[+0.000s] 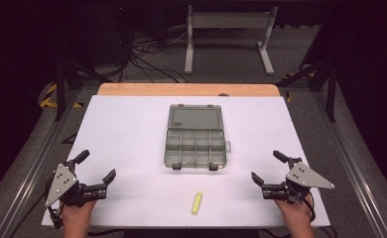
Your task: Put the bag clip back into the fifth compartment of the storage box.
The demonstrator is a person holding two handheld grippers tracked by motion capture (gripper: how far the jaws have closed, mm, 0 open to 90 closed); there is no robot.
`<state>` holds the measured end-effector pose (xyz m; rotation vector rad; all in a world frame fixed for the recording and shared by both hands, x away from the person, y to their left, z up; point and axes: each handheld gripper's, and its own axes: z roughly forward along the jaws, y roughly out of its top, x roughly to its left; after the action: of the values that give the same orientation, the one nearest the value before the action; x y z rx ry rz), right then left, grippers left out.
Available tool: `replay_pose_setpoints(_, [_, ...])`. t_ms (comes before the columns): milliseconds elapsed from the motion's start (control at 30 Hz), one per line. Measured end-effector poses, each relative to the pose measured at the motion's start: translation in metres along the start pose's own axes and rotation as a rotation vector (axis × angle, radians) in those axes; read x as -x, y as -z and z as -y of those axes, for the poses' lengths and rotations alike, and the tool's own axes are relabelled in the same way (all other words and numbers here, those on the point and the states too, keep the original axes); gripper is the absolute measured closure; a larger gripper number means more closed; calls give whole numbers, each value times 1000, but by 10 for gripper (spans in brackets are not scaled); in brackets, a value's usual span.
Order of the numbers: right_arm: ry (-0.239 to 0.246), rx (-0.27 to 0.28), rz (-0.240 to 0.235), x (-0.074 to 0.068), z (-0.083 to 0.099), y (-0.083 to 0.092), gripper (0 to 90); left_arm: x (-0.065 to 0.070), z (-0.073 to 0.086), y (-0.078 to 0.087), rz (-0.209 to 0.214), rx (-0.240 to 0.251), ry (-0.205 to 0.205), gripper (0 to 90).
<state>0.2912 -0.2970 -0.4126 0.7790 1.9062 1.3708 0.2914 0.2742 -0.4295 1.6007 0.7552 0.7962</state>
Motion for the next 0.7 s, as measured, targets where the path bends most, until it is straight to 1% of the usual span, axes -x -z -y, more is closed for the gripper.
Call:
replay_pose_setpoints(133, [2, -3, -2, 0, 0, 0, 40, 0, 0, 0, 3, -3, 8, 1])
replay_pose_setpoints(400, [-3, -7, -7, 0, 1, -1, 40, 1, -2, 0, 9, -18, 7, 1])
replay_pose_setpoints(467, [-2, -7, -9, 0, 1, -1, 40, 2, -2, 0, 11, -18, 11, 0])
replay_pose_setpoints(500, [-3, -6, -8, 0, 0, -1, 40, 3, -3, -1, 16, -19, 16, 1])
replay_pose_setpoints(600, [-4, -9, -6, 0, 0, -2, 40, 5, -5, -3, 29, -27, 8, 1])
replay_pose_setpoints(667, [4, -8, -9, 0, 0, -2, 40, 8, -7, -5, 40, -22, 21, 1])
replay_pose_setpoints(700, [4, -8, -10, 0, 0, -2, 40, 9, -9, -7, 50, -24, 20, 1])
